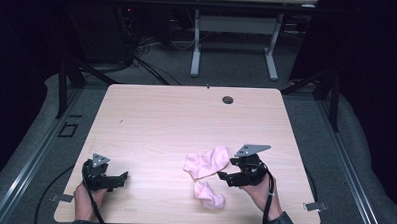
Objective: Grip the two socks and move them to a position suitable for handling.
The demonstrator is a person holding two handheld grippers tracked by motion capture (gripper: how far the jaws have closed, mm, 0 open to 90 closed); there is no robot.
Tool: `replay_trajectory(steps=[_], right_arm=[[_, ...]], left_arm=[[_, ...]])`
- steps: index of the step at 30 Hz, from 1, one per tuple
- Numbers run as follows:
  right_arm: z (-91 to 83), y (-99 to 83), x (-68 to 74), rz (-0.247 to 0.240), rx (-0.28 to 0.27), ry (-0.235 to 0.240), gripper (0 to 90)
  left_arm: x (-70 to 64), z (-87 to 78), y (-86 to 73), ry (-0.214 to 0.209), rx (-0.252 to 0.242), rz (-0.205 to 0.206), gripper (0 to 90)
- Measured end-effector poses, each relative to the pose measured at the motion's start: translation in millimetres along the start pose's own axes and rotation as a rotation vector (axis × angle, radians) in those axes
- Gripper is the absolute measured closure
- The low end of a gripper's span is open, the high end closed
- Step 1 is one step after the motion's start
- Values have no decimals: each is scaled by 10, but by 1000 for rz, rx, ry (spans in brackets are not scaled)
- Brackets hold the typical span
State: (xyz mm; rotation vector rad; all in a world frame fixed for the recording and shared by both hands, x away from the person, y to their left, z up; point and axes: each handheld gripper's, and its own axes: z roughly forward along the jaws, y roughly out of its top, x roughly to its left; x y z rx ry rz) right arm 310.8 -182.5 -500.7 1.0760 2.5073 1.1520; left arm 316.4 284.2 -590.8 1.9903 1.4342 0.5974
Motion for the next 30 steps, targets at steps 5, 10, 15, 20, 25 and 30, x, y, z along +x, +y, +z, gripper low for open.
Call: replay_trajectory(steps=[5,10,15,20,25,30], right_arm=[[17,-32,109,-12,21,73,352],[213,-51,261,-42,68,131,393],[492,-108,282,-32,144,168,498],[664,-224,272,-27,179,182,733],[617,-227,282,-32,144,167,819],[480,-185,291,-26,73,157,896]], left_arm=[[-147,-215,82,-53,-54,-63,46],[-419,-298,205,-204,-67,-41,62],[-637,-221,225,-235,-36,25,76],[-705,-184,179,-241,-35,34,89],[-695,-206,164,-247,-52,17,90],[-719,-226,152,-251,-60,15,94]])
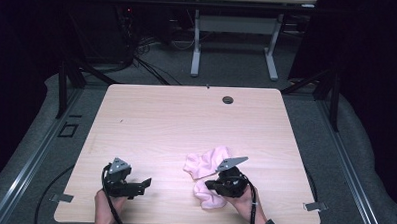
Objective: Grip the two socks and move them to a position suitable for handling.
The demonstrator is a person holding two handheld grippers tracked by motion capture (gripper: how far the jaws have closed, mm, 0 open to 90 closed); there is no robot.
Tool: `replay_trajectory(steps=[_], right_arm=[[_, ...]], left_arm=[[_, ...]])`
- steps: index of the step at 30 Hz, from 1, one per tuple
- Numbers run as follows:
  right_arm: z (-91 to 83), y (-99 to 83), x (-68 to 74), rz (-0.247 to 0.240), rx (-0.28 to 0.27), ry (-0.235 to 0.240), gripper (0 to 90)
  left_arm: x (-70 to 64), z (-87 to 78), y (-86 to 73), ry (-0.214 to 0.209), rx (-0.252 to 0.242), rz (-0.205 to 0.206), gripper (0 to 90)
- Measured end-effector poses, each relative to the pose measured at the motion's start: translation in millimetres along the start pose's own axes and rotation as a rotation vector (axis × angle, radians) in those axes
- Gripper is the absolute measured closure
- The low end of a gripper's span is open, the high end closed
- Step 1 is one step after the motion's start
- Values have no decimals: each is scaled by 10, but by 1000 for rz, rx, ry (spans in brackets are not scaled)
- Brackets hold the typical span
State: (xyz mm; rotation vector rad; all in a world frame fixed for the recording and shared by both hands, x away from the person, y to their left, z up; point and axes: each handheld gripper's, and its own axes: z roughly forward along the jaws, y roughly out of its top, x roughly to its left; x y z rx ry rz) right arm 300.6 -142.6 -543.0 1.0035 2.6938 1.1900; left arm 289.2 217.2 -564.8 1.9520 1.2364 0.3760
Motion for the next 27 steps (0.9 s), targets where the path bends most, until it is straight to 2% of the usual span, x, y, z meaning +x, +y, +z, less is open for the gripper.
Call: replay_trajectory(steps=[11,12,13,14,15,17,18,19,21,22,23,24,26,27], right_arm=[[-83,-30,-50,26,-23,-5,895],[-88,-41,-43,22,-12,-16,803],[-88,-41,-43,22,-12,-16,803],[-90,-45,-43,22,-2,-24,753],[-100,-62,-47,29,3,-41,740],[-133,-101,-56,45,6,-60,674],[-157,-149,-73,56,23,-84,659],[-157,-149,-73,56,23,-84,659],[-134,-182,-87,55,45,-84,619],[-101,-199,-90,50,80,-89,594],[-101,-199,-90,50,80,-89,594],[-79,-209,-88,52,82,-94,583],[-44,-227,-82,44,100,-108,565],[-40,-232,-82,39,106,-117,567]], left_arm=[[-124,77,16,-20,8,17,142],[-146,85,25,-24,7,13,148],[-159,89,33,-30,7,16,148],[-192,99,52,-39,7,11,153],[-214,104,68,-43,9,12,159],[-283,119,118,-63,15,28,193],[-367,158,178,-103,16,33,228],[-367,158,178,-103,16,33,256],[-488,246,249,-138,49,67,273],[-643,351,307,-160,95,125,315],[-643,351,307,-160,95,125,334],[-734,420,332,-160,119,133,334],[-832,497,366,-201,140,150,361],[-883,530,386,-207,151,155,370]])
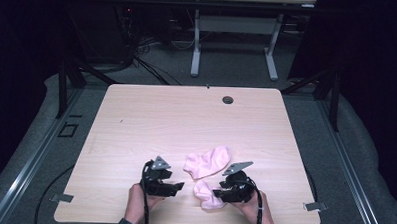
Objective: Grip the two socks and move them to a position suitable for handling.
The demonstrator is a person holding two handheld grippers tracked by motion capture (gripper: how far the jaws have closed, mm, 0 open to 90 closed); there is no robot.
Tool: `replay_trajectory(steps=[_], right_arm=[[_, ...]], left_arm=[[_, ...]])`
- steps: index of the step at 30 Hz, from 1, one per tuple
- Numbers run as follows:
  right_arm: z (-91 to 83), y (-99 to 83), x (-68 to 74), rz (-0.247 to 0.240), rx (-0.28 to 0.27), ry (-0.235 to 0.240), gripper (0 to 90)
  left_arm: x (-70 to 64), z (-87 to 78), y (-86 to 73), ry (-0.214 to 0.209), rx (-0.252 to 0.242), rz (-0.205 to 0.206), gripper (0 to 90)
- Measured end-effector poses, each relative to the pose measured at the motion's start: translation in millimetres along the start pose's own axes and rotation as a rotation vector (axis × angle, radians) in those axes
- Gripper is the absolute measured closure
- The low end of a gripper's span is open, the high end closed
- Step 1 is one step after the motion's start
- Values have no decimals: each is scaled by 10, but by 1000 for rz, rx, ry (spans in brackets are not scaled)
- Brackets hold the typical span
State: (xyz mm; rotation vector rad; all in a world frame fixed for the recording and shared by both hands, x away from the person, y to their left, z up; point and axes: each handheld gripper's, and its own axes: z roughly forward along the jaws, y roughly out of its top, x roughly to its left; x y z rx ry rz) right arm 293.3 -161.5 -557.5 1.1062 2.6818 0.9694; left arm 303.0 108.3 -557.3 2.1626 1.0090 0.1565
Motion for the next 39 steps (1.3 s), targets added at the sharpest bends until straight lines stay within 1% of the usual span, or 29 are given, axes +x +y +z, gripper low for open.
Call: replay_trajectory(steps=[1,2,3,4,5,6,7,9,10,11,12,13,15,16,17,18,19,20,21,22,23,25,26,28,29,31,33,36,39], right_arm=[[9,-15,16,-6,6,-15,575],[9,-15,16,-6,6,-15,575],[18,-28,24,-13,7,-10,608],[18,-28,24,-13,7,-10,608],[28,-32,26,-22,21,-24,618],[48,-43,37,-35,32,-37,636],[56,-69,35,-46,18,-45,676],[54,-77,38,-49,15,-55,697],[52,-90,41,-54,8,-59,740],[52,-90,41,-54,8,-59,740],[51,-103,37,-52,-1,-46,775],[51,-124,23,-43,-14,-27,816],[50,-136,16,-33,-22,-27,825],[48,-144,0,-33,-25,-15,834],[50,-151,-7,-26,-33,-12,840],[50,-155,-10,-22,-37,-6,847],[46,-160,-16,-27,-35,-7,855],[46,-160,-16,-27,-35,-7,855],[52,-168,-14,-18,-48,-5,859],[54,-184,-25,-8,-63,6,863],[54,-184,-25,-8,-63,6,863],[48,-200,-47,4,-67,22,865],[53,-211,-53,16,-83,28,866],[29,-222,-69,15,-92,32,866],[6,-220,-64,27,-102,24,867],[-67,-194,-66,28,-131,19,867],[-198,-141,-64,26,-179,2,867],[-274,-107,-64,16,-189,-10,866],[-316,-100,-65,23,-198,-17,866]], left_arm=[[-65,66,62,-21,15,27,386],[-65,66,62,-21,15,27,391],[-93,106,89,-33,26,25,397],[-118,140,115,-36,34,34,397],[-145,180,140,-69,44,26,412],[-158,204,155,-82,55,17,430],[-168,228,171,-94,62,13,441],[-175,272,196,-135,72,-13,443],[-172,304,203,-162,88,-21,463],[-172,304,203,-162,88,-21,481],[-171,320,198,-176,91,-31,481],[-157,354,183,-214,102,-44,523],[-158,366,176,-223,104,-53,542],[-161,371,172,-224,102,-60,570],[-154,380,168,-251,99,-70,608],[-160,390,166,-251,102,-73,645],[-174,401,164,-238,104,-72,729],[-182,415,161,-245,110,-66,729],[-196,426,159,-237,112,-63,771],[-209,434,151,-253,93,-63,873],[-209,434,151,-253,93,-63,881],[-229,425,150,-233,75,-58,889],[-234,408,149,-232,65,-49,894],[-247,350,151,-197,39,-32,897],[-243,309,150,-195,19,-30,898],[-233,215,142,-161,-14,-32,898],[-207,140,121,-146,-39,-38,899],[-176,62,88,-134,-57,-56,899],[-158,-39,63,-106,-52,-61,899]])
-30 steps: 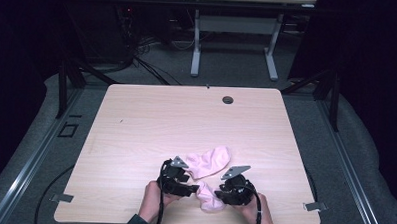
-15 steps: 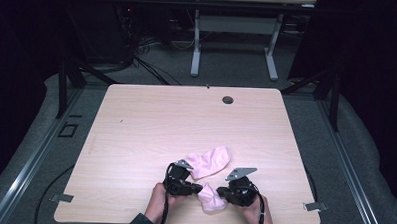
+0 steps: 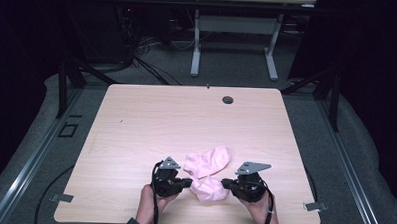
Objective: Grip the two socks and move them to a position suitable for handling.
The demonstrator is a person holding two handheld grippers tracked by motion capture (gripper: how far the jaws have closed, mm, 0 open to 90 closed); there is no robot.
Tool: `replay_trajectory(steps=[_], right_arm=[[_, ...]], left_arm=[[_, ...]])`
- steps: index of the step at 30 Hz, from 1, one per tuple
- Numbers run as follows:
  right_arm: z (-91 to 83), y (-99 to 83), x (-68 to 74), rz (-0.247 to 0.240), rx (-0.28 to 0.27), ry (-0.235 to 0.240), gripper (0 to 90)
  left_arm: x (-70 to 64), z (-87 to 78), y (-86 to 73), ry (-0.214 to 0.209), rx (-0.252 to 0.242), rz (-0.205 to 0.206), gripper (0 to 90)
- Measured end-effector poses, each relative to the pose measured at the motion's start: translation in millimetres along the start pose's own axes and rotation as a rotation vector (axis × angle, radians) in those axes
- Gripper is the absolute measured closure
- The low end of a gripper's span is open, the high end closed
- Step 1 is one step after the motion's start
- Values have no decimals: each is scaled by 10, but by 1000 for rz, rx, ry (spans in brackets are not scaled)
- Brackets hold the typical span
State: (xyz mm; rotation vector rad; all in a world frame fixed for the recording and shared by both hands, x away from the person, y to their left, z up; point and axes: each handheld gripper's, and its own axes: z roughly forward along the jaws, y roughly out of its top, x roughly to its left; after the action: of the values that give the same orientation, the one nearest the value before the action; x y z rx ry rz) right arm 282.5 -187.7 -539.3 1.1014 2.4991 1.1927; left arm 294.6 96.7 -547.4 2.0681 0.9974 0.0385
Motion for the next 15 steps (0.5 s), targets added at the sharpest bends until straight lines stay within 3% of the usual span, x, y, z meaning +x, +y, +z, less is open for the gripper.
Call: replay_trajectory(steps=[2,5,8,11,12,14,15], right_arm=[[-37,-5,-3,16,-10,-13,866],[-43,-47,-42,56,19,-42,864],[31,-111,-81,81,53,-57,857],[86,-153,-138,89,89,-65,820],[91,-164,-157,98,80,-66,788],[42,-158,-215,89,82,-56,689],[42,-158,-215,89,82,-56,689]], left_arm=[[5,-48,-17,17,11,-16,899],[15,-51,-37,3,18,-32,896],[10,-46,-34,7,15,-16,855],[56,-110,-30,4,-5,-12,655],[77,-137,-29,23,-8,-14,596],[139,-200,-29,45,-12,23,504],[139,-200,-29,45,-12,23,469]])
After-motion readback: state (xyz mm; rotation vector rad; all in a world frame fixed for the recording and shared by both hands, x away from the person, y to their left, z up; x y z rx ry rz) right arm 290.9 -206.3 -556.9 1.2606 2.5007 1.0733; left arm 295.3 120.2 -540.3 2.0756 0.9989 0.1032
